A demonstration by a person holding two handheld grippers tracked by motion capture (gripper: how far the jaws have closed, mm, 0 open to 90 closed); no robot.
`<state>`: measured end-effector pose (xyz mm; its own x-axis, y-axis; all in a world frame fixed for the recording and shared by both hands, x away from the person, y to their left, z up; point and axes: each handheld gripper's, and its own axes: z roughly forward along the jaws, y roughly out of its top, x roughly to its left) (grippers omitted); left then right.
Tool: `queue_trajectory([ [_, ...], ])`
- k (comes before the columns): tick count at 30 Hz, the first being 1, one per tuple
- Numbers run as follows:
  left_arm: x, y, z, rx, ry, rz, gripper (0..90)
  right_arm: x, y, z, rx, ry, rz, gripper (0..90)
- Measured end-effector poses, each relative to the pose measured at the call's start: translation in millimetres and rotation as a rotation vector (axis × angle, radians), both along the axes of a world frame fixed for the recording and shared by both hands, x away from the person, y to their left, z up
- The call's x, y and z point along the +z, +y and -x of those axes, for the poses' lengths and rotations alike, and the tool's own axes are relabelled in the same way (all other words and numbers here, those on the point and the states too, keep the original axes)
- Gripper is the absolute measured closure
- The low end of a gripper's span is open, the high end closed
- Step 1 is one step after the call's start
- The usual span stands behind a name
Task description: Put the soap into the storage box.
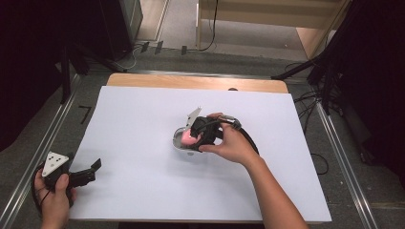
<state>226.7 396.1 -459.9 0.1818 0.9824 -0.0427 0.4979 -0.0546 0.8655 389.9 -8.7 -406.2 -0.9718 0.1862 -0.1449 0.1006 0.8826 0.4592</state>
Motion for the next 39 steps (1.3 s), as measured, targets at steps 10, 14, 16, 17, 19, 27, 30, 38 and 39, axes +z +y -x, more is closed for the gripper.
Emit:
queue_trajectory([
  [10, 0.0, 0.1, 0.0, -0.001, -0.001, -0.001, 0.0, -3.2, 0.0, -0.7, -0.011, 0.039, -0.014, 38.0],
  [14, 0.0, -0.1, 0.0, 0.000, -0.001, -0.002, 0.0, -2.6, 0.5, -1.0, -0.019, 0.038, -0.008, 37.9],
  [16, 0.0, 0.0, 0.0, -0.001, -0.001, -0.001, 0.0, -2.6, 0.8, -1.0, -0.023, 0.037, -0.009, 38.0],
  [17, 0.0, 0.0, 0.0, 0.000, -0.001, -0.001, 0.0, -2.5, 1.0, -0.3, -0.029, 0.040, -0.010, 38.0],
  [19, 0.0, 0.0, 0.0, -0.001, -0.001, -0.001, 0.0, -2.4, 1.1, 0.4, -0.030, 0.041, -0.007, 37.9],
  [27, 0.0, 0.0, 0.0, -0.001, 0.000, 0.000, 0.0, -1.9, 3.3, 4.3, -0.021, 0.011, 0.010, 37.4],
  [30, 0.0, -0.1, 0.0, -0.001, 0.000, 0.000, 0.0, -1.5, 4.1, 4.7, -0.038, 0.019, 0.014, 37.3],
  [38, -0.1, -0.2, -0.2, -0.001, 0.000, 0.002, 0.0, -2.2, 4.1, 9.4, -0.019, -0.013, 0.012, 37.2],
  [39, -0.1, -0.1, -0.1, -0.001, 0.000, 0.001, 0.0, -2.2, 4.0, 9.3, -0.019, -0.014, 0.012, 37.2],
])
